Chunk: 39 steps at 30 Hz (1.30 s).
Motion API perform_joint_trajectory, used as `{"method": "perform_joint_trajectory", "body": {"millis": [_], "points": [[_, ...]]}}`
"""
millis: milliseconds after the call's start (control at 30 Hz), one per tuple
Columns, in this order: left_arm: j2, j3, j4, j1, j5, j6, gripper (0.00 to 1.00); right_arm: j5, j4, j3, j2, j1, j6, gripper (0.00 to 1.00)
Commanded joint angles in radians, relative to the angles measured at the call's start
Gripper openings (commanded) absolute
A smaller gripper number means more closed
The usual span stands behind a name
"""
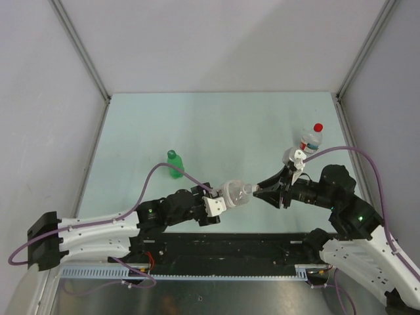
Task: Screw on the bottle caps
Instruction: Screw the bottle cap onto the plastic bottle.
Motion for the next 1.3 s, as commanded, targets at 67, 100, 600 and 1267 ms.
{"method": "perform_joint_trajectory", "body": {"millis": [67,100,600,1267], "points": [[0.015,0.087,0.004,0.006,-0.002,-0.008,0.0,-0.036,-0.015,0.046,0.064,-0.004,-0.034,0.03],[0.013,0.088,0.007,0.006,0.002,0.0,0.0,-0.03,-0.018,0.048,0.071,-0.003,-0.035,0.03],[-0.025,0.057,0.024,0.006,0.103,0.061,0.0,0.011,-0.018,0.049,0.118,-0.004,-0.041,0.04],[-0.072,0.119,-0.03,0.016,0.228,0.091,0.0,-0.172,-0.096,0.049,0.147,0.05,-0.122,0.0]]}}
